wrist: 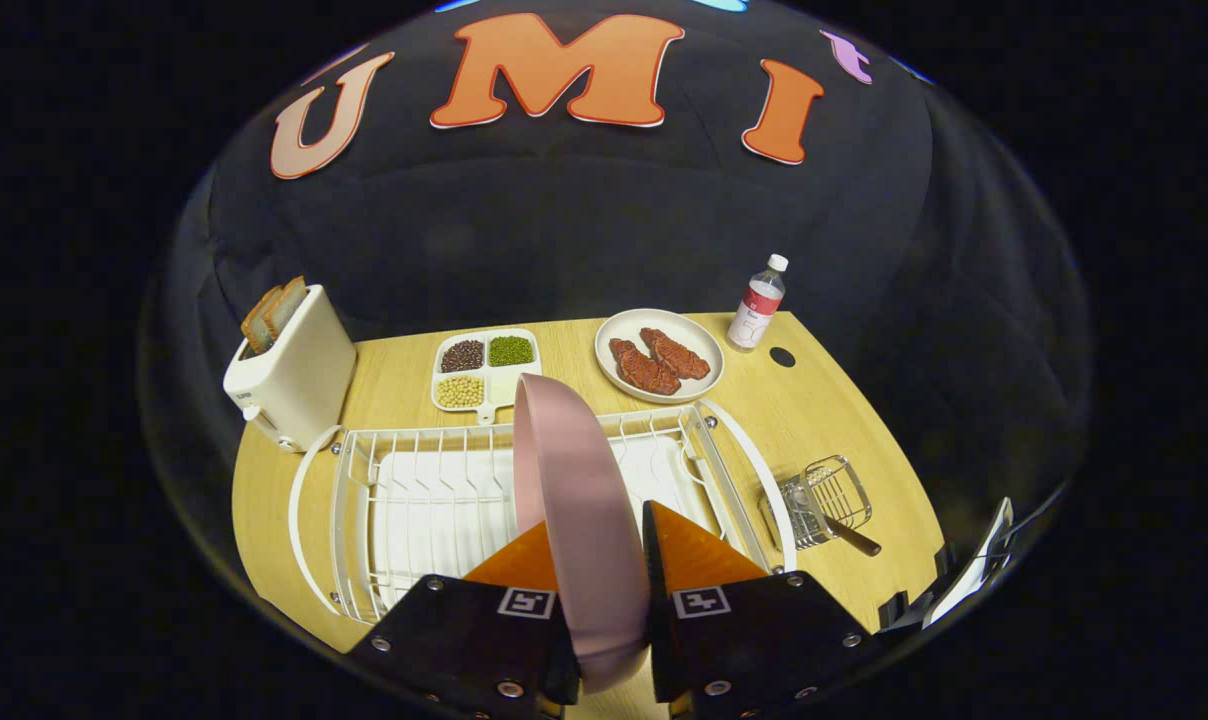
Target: Take the plate from the dish rack, then take the spoon from the basket and place it into the plate.
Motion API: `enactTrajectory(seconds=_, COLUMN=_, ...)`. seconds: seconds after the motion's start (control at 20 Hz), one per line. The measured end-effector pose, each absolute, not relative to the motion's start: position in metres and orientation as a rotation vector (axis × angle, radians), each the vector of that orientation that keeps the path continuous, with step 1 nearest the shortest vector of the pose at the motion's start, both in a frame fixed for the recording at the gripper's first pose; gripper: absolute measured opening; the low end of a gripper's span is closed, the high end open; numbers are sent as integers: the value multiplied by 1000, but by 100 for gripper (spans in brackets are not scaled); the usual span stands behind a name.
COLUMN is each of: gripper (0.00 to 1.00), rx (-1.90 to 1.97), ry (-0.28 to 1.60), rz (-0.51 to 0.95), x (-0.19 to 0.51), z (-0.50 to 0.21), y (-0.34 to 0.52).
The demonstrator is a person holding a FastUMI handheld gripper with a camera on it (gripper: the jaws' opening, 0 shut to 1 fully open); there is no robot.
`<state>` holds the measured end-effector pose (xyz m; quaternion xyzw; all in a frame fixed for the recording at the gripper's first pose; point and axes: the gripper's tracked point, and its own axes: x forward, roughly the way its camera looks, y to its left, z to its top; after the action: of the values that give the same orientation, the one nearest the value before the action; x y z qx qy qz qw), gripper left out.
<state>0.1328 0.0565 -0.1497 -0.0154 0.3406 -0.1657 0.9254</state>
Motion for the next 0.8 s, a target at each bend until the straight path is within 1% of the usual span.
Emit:
enactTrajectory(seconds=0.3, gripper=29, rx=121, ry=685, rz=-227, x=84, z=-129, y=58)
enactTrajectory(seconds=0.4, gripper=28, rx=222, ry=695, rz=-159, x=58, z=-128, y=65)
enactTrajectory(seconds=0.8, gripper=28, rx=436, ry=726, rz=-48, x=-30, z=-158, y=48)
